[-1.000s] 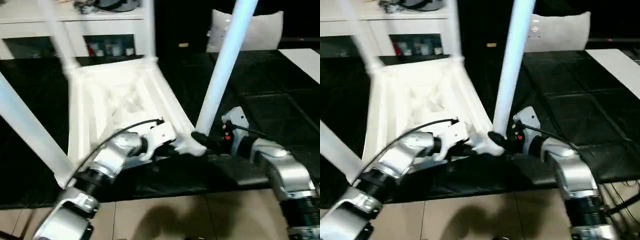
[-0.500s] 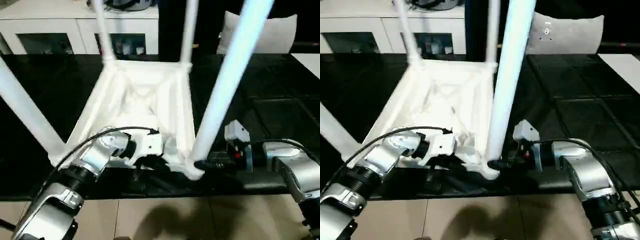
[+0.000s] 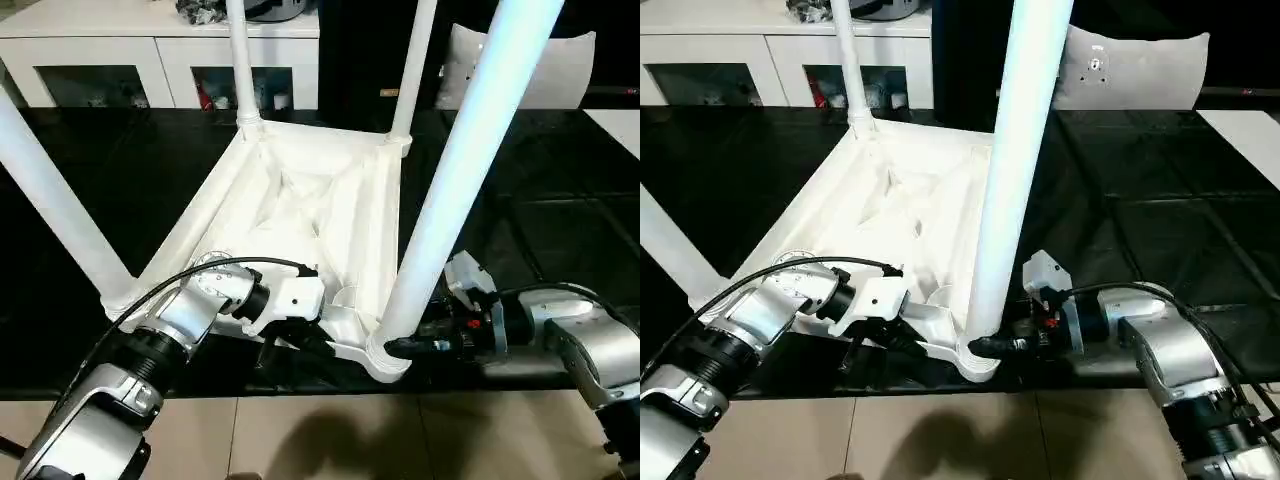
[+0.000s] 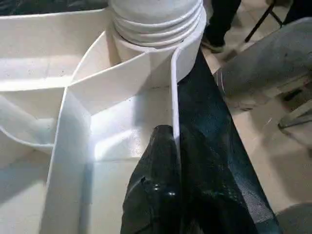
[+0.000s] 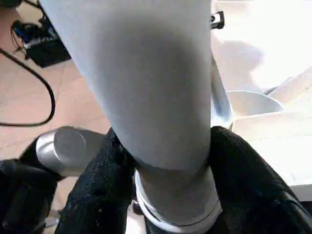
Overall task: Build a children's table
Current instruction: Rotate leg to tighten
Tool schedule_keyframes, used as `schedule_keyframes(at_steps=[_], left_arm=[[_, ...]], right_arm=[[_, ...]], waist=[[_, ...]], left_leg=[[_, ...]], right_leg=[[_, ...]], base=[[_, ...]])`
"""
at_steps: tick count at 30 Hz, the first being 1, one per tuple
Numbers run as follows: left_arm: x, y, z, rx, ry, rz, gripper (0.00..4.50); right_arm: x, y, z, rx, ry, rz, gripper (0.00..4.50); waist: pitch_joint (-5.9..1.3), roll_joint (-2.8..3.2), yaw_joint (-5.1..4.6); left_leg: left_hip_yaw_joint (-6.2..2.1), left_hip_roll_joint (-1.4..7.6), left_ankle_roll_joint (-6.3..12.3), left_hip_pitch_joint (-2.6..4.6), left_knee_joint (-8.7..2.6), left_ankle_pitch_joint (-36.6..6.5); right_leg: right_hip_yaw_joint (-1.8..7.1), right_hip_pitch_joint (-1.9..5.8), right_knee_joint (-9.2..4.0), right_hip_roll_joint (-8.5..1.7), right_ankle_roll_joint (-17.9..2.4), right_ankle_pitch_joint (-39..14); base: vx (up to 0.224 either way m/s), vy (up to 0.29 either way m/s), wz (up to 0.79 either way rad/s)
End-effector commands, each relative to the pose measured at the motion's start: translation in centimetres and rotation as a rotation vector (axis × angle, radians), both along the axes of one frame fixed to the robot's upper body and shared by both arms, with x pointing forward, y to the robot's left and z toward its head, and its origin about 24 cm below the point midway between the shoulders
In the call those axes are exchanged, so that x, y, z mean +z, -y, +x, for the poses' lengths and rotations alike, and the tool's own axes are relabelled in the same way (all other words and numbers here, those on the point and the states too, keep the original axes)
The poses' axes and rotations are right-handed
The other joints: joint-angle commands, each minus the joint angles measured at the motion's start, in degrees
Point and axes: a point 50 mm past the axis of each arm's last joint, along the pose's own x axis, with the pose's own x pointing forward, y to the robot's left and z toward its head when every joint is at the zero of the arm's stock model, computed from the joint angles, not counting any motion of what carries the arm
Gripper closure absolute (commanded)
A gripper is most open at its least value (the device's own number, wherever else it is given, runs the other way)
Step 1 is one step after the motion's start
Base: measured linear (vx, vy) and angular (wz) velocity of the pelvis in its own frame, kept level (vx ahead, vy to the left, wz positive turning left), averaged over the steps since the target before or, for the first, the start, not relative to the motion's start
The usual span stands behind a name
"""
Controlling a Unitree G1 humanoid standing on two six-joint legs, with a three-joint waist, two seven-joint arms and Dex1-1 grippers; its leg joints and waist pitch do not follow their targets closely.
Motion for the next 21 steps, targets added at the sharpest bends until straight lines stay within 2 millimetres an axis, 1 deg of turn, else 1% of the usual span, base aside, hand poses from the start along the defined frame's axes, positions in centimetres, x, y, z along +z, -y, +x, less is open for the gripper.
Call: schedule_keyframes(at_steps=[1, 2, 3, 4, 5, 6, 7, 8, 9, 10, 11, 12, 13, 14, 16, 17, 18, 19, 20, 21], left_arm=[[0.5, 1.6, 0.3, 0.069, -0.022, -0.055, 4.50], [0.5, 1.7, 0.3, 0.086, -0.026, -0.058, 4.50], [0.4, 2.1, 0.6, 0.176, -0.038, -0.075, 4.50], [0.4, 2.4, 0.8, 0.223, -0.039, -0.081, 4.50], [0.3, 2.6, 0.9, 0.251, -0.038, -0.084, 4.50], [0.2, 3.1, 1.3, 0.335, -0.028, -0.102, 4.50], [0.2, 3.2, 1.3, 0.350, -0.027, -0.105, 4.50], [0.2, 3.2, 1.3, 0.350, -0.027, -0.105, 4.50], [0.2, 3.4, 1.5, 0.392, -0.033, -0.111, 4.50], [0.1, 3.8, 1.7, 0.445, -0.031, -0.116, 4.50], [0.1, 4.3, 1.9, 0.503, -0.029, -0.120, 4.50], [0.0, 4.7, 2.1, 0.557, -0.030, -0.122, 4.50], [0.1, 4.9, 2.2, 0.575, -0.029, -0.128, 4.50], [0.2, 5.8, 2.3, 0.632, -0.023, -0.145, 4.50], [0.4, 6.6, 2.2, 0.656, -0.017, -0.162, 4.50], [0.4, 6.9, 2.0, 0.650, -0.014, -0.167, 4.50], [0.5, 6.9, 2.0, 0.645, -0.011, -0.167, 4.50], [0.5, 6.9, 1.9, 0.631, -0.003, -0.165, 4.50], [0.5, 6.9, 1.9, 0.628, -0.002, -0.165, 4.50], [0.5, 6.8, 1.8, 0.601, 0.012, -0.164, 4.50]], right_arm=[[0.3, -1.3, 0.1, -0.053, -0.017, 0.076, 2.51], [0.2, -1.4, 0.2, -0.076, -0.016, 0.072, 2.51], [-0.3, -1.8, 1.2, -0.206, 0.017, 0.028, 2.51], [-0.6, -2.0, 1.8, -0.286, 0.031, 0.010, 2.51], [-0.8, -2.1, 2.2, -0.335, 0.038, -0.001, 2.51], [-1.2, -2.3, 3.1, -0.454, 0.041, -0.015, 2.51], [-1.2, -2.3, 3.2, -0.474, 0.040, -0.018, 2.51], [-1.2, -2.3, 3.2, -0.474, 0.040, -0.018, 2.52], [-1.4, -2.4, 3.5, -0.513, 0.039, -0.022, 2.52], [-1.7, -2.6, 3.8, -0.575, 0.032, -0.026, 2.54], [-1.9, -2.8, 4.1, -0.632, 0.021, -0.031, 2.54], [-2.0, -3.0, 4.3, -0.684, 0.011, -0.036, 2.54], [-2.0, -3.2, 4.3, -0.699, 0.014, -0.037, 2.54], [-2.0, -3.7, 4.5, -0.739, 0.036, -0.038, 2.54], [-1.9, -4.1, 4.6, -0.767, 0.072, -0.010, 2.54], [-1.7, -4.4, 4.6, -0.765, 0.070, 0.020, 1.99], [-1.7, -4.5, 4.5, -0.763, 0.063, 0.029, 1.99], [-1.7, -4.5, 4.5, -0.756, 0.065, 0.032, 1.85], [-1.7, -4.5, 4.5, -0.752, 0.066, 0.033, 1.79], [-1.6, -4.4, 4.2, -0.722, 0.074, 0.041, 1.68]], waist=[[-3.65, -1.02, -0.25], [-3.60, -1.10, -0.34], [-3.48, -1.12, -0.55], [-3.31, -0.96, -0.88], [-3.21, -1.10, -1.25], [-3.21, -0.98, -1.91], [-3.20, -1.11, -2.37], [-3.21, -1.11, -2.99], [-3.16, -1.18, -3.74], [-3.20, -1.14, -3.90], [-3.18, -1.19, -4.30], [-3.12, -1.28, -4.44], [-3.14, -1.22, -4.42], [-3.16, -1.28, -4.59], [-3.28, -1.04, -4.57], [-3.42, -0.99, -4.59], [-3.52, -0.96, -4.54], [-3.58, -0.89, -4.51], [-3.56, -0.90, -4.49], [-3.67, -0.76, -4.48]], left_leg=[[0.46, 1.49, 4.97, -0.83, -3.66, -2.22], [0.46, 1.46, 4.64, -0.83, -3.74, -2.44], [0.50, 1.14, 4.03, -0.88, -3.75, -3.38], [0.54, 0.94, 3.09, -0.73, -3.76, -4.41], [0.49, 0.71, 2.73, -0.94, -3.79, -4.69], [0.38, 0.33, 1.74, -1.22, -3.67, -5.49], [0.30, 0.20, 1.57, -1.34, -3.61, -5.81], [0.30, -0.10, 1.73, -1.26, -3.38, -6.63], [0.42, -0.28, 2.51, -1.18, -3.24, -7.29], [0.48, -0.31, 2.79, -1.10, -3.14, -7.44], [0.47, -0.35, 3.06, -1.02, -3.08, -7.59], [0.57, -0.58, 3.54, -1.07, -2.97, -7.65], [0.60, -0.61, 3.71, -0.95, -2.95, -7.65], [0.64, -0.61, 4.03, -1.00, -2.94, -7.70], [0.44, -0.32, 3.91, -0.97, -3.09, -7.50], [0.28, -0.19, 4.29, -1.21, -3.24, -7.13], [0.27, -0.02, 4.85, -1.25, -3.35, -6.53], [0.24, 0.05, 5.25, -1.30, -3.42, -5.75], [0.23, 0.12, 5.39, -1.32, -3.46, -5.55], [0.17, 0.32, 5.58, -1.31, -3.51, -4.89]], right_leg=[[3.65, 4.24, -3.51, -3.44, -6.44, -17.58], [3.65, 4.24, -3.55, -3.46, -6.37, -18.04], [3.48, 4.28, -3.93, -3.45, -5.58, -20.39], [3.28, 4.03, -4.33, -3.39, -4.64, -23.17], [3.07, 4.15, -4.69, -3.35, -3.78, -24.81], [2.53, 4.43, -5.06, -3.29, -2.05, -27.79], [2.33, 4.44, -5.38, -3.29, -1.23, -28.88], [1.91, 4.34, -5.99, -3.13, 0.19, -30.63], [1.91, 4.10, -6.37, -3.00, 0.73, -31.37], [1.87, 3.95, -6.44, -2.91, 0.66, -31.46], [1.71, 3.78, -6.53, -2.74, 0.51, -31.56], [1.53, 3.73, -6.73, -2.58, 1.05, -32.06], [1.52, 3.58, -6.80, -2.56, 1.20, -32.28], [1.49, 3.57, -6.88, -2.50, 1.42, -32.51], [1.44, 3.56, -6.84, -2.65, 1.35, -31.82], [1.55, 3.86, -6.59, -2.74, 1.03, -30.43], [1.81, 3.91, -6.37, -2.76, 0.46, -28.59], [2.05, 3.96, -6.02, -2.74, -0.56, -26.73], [2.16, 3.98, -5.93, -2.79, -0.97, -26.09], [2.36, 4.09, -5.59, -2.92, -1.87, -24.52]], base=[[0.000, 0.000, 0.00], [0.000, 0.000, 0.00], [0.000, 0.000, 0.00], [0.000, 0.000, 0.00], [0.000, 0.000, 0.00], [0.000, 0.000, 0.00], [0.000, 0.000, 0.00], [0.000, 0.000, 0.00], [0.000, 0.000, 0.00], [0.000, 0.000, 0.00], [0.000, 0.000, 0.00], [0.000, 0.000, 0.00], [0.000, 0.000, 0.00], [0.000, 0.000, 0.00], [0.000, 0.000, 0.00], [0.000, 0.000, 0.00], [0.000, 0.000, 0.00], [0.000, 0.000, 0.00], [0.000, 0.000, 0.00], [0.000, 0.000, 0.00]])
